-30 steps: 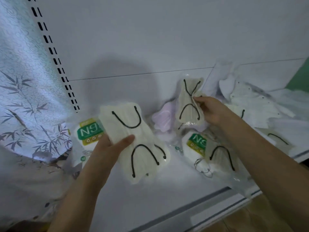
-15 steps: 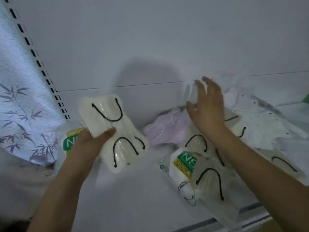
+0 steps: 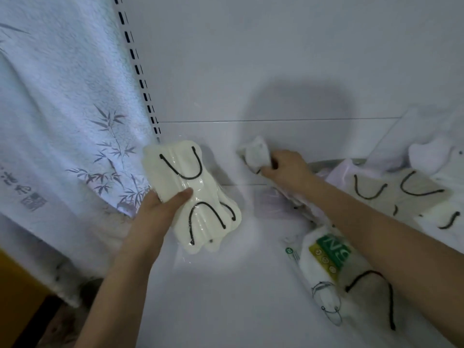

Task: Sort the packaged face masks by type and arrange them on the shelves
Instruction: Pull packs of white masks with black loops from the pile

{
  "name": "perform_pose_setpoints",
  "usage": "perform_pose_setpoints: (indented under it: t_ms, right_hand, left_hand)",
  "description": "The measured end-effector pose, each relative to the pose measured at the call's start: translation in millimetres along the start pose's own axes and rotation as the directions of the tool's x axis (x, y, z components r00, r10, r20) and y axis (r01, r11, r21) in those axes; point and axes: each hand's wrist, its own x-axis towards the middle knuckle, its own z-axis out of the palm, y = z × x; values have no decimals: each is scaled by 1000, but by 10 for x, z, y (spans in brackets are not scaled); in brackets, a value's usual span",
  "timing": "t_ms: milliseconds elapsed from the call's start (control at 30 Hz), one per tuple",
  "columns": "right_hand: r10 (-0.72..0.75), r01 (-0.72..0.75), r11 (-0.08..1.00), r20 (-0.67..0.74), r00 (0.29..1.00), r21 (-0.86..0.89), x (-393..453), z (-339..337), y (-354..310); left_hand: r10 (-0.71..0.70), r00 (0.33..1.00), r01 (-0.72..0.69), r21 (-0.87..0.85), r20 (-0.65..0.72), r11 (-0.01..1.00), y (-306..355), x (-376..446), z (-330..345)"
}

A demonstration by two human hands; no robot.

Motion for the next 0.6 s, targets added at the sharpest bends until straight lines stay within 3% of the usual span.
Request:
perform_pose_setpoints:
  t_ms: [67, 167, 267, 333, 533, 600]
  right_hand:
    - [83, -68, 949, -35, 996, 309, -26, -311, 12]
    - [238, -164, 725, -20, 971, 669, -86, -650, 142]
    - [330, -201, 495, 31, 944, 845, -187, -844, 276]
    - [352, -201, 424, 44, 935, 883, -277, -951, 342]
    - [469, -190, 565, -123, 875, 803, -479, -1464, 600]
    - [484, -204, 713, -259, 836, 671, -547, -1688, 750]
  left_hand:
    - [-8, 1000, 8, 1, 2, 1000, -10, 2, 23]
    - [-29, 999, 29, 3, 26, 1000, -38, -6, 157]
    - [-41, 998, 42, -18, 57, 999, -40, -25, 389]
    - [-56, 995, 59, -28, 84, 998, -14, -44, 553]
    - [-53, 990, 58, -36, 127, 998, 111, -26, 849]
    - [-60, 987, 68, -48, 148, 997, 143, -29, 938]
